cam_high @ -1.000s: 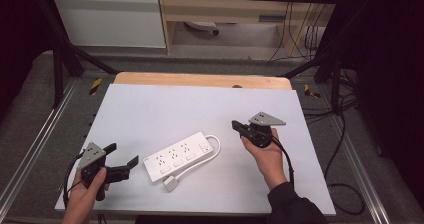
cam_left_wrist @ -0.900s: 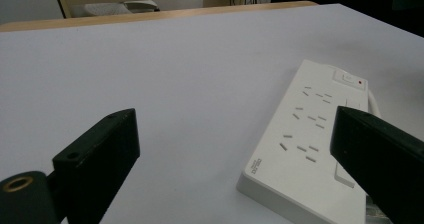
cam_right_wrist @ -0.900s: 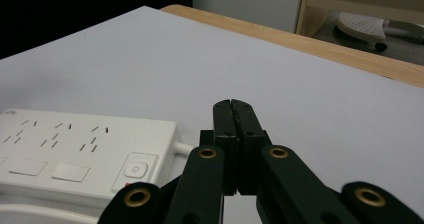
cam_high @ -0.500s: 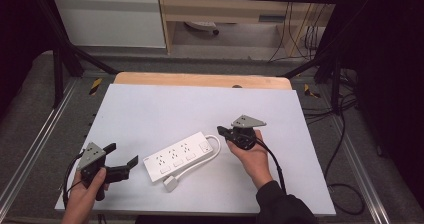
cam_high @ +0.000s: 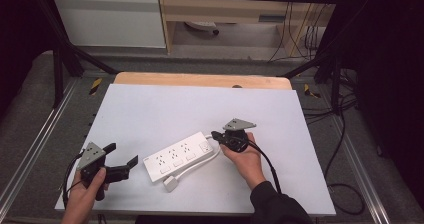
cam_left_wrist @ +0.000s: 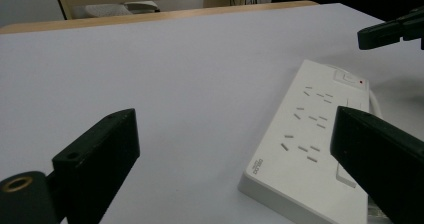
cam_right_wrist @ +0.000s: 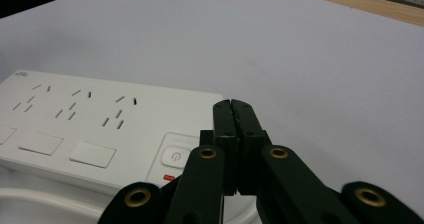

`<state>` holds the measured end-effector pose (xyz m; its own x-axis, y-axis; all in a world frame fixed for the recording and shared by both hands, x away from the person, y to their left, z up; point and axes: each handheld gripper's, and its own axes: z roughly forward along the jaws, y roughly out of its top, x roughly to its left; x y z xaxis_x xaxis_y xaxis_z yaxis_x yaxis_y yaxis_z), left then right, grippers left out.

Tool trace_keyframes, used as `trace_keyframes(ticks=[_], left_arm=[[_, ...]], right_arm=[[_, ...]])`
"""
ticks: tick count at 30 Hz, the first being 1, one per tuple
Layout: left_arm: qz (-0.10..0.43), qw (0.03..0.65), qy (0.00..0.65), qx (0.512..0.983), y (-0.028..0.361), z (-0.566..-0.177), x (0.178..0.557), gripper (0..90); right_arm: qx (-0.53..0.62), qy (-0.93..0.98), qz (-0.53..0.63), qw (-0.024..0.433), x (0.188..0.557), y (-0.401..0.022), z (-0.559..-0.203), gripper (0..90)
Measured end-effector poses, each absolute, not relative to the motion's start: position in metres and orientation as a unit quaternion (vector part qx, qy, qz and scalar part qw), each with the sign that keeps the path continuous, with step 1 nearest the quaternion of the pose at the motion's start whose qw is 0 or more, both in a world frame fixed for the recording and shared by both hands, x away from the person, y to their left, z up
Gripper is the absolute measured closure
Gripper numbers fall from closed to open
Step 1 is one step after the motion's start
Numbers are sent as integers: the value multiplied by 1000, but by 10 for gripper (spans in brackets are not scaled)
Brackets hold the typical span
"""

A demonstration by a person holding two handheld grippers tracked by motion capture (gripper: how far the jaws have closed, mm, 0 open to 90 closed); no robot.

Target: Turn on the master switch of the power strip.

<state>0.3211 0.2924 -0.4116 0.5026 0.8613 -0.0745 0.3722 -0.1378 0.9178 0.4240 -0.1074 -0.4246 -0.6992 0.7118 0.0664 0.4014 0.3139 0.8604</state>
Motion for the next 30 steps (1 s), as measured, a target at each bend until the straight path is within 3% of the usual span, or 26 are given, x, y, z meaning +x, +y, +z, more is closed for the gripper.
trace_keyframes(ticks=[30], left_arm=[[248, 496, 434, 710, 294, -411, 321, 55]], right_arm=[[350, 802, 459, 154, 422, -94, -442, 900]])
